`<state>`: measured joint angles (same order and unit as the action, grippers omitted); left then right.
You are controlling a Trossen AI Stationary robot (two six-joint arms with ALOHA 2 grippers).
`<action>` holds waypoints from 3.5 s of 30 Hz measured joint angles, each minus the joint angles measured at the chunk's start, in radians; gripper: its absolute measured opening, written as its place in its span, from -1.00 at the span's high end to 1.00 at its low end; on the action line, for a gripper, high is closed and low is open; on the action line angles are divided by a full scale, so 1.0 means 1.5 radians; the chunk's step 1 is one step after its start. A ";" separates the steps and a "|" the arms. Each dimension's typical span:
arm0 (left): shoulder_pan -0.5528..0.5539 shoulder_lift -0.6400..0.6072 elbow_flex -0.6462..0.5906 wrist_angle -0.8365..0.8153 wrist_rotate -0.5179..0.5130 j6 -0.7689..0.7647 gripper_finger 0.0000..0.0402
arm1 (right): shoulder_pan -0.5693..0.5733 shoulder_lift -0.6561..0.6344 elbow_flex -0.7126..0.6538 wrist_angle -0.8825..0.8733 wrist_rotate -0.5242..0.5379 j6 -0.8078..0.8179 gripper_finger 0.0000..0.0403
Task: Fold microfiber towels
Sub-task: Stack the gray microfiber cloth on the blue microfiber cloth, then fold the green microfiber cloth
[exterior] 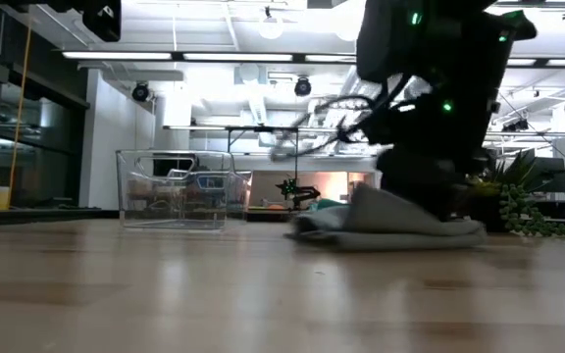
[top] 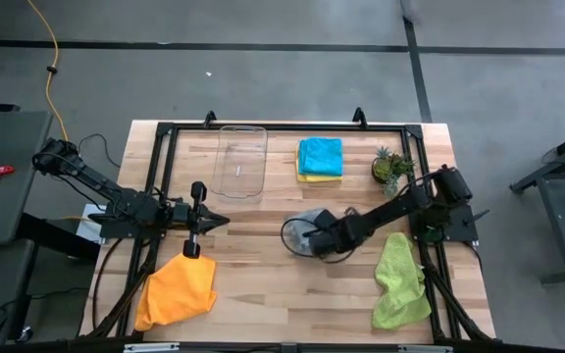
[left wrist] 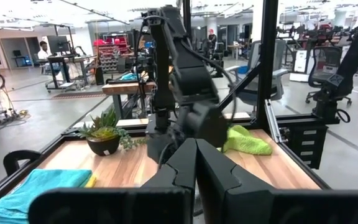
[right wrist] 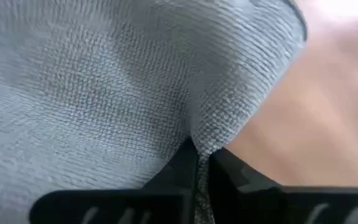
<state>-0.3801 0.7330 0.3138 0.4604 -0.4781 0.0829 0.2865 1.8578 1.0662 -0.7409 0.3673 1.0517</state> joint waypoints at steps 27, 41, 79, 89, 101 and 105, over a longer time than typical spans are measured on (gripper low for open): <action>0.000 0.000 0.000 -0.017 -0.003 0.005 1.00 | -0.368 -0.019 0.137 -0.020 0.155 -1.053 1.00; 0.000 0.000 0.000 -0.017 -0.003 0.005 1.00 | -0.481 -0.019 0.153 0.080 0.144 -1.146 1.00; 0.000 0.000 0.000 -0.037 -0.006 0.017 1.00 | -0.431 -0.142 0.138 0.081 0.102 -0.838 0.04; 0.000 0.000 0.000 -0.035 -0.004 0.005 1.00 | -0.193 -0.338 -0.189 0.535 -0.032 -0.677 0.07; 0.000 0.000 0.000 -0.026 -0.018 0.011 1.00 | -0.018 -0.353 -0.372 1.062 -0.048 -0.741 0.07; 0.000 0.000 0.000 -0.025 -0.019 0.010 1.00 | -0.010 -0.353 -0.372 1.038 -0.049 -0.744 0.07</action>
<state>-0.3801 0.7326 0.3134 0.4236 -0.5072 0.0982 0.2714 1.3286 0.5076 0.8156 0.2943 -0.0645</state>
